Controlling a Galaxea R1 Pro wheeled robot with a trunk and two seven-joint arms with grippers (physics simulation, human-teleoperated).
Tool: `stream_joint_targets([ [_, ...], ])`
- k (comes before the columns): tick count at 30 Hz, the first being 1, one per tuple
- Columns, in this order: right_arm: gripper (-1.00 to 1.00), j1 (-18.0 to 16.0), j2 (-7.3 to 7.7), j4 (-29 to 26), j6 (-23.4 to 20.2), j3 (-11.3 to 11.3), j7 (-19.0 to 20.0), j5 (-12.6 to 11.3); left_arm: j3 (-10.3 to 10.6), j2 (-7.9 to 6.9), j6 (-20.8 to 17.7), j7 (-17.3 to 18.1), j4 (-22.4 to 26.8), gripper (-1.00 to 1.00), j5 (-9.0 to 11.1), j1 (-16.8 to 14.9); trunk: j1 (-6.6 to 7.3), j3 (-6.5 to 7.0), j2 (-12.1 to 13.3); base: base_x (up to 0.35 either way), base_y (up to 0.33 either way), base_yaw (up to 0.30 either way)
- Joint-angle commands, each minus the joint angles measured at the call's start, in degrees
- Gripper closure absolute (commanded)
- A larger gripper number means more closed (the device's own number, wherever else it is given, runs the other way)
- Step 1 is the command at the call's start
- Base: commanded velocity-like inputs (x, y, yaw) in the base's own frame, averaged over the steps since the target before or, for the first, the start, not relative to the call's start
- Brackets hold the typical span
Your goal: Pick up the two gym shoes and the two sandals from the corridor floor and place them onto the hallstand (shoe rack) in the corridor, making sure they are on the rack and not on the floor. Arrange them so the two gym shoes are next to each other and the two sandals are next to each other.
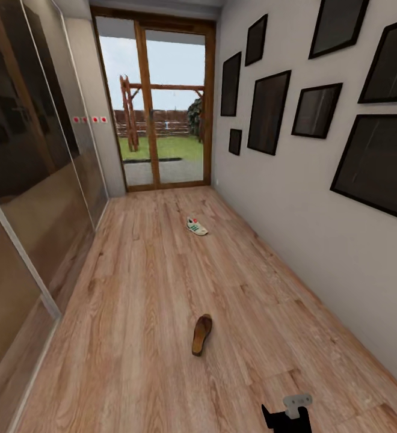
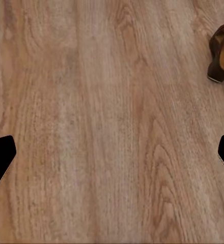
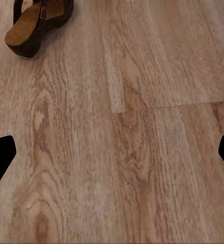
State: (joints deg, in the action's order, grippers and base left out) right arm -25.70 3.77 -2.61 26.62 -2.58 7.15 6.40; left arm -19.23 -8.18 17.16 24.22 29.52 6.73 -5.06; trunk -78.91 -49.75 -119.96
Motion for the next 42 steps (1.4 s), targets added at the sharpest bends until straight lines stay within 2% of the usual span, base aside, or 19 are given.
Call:
stream_joint_targets([
  [1, -1.0, 0.0, 0.01, 0.1, 0.2, -0.3, 0.1, 0.5, -0.2, 0.01, -0.1, 0.6, -0.1, -1.0, 0.6, 0.0, -0.02, 0.0, 0.0, 0.312, 0.16, -0.196],
  [25, -1.0, 0.0, 0.1, 0.1, 0.2, -0.3, 0.0, 0.6, -0.2, 0.01, -0.1, 0.6, -0.1, -1.0, 0.6, 0.0, -0.02, 0.25, 0.0, 0.256, 0.226, -0.04],
  [42, -1.0, 0.0, 0.03, 0.1, 0.2, -0.3, 0.0, 0.6, -0.1, 0.01, -0.1, 0.6, -0.1, -1.0, 0.5, 0.0, -0.02, 0.25, 0.0, 0.053, 0.066, 0.0],
])
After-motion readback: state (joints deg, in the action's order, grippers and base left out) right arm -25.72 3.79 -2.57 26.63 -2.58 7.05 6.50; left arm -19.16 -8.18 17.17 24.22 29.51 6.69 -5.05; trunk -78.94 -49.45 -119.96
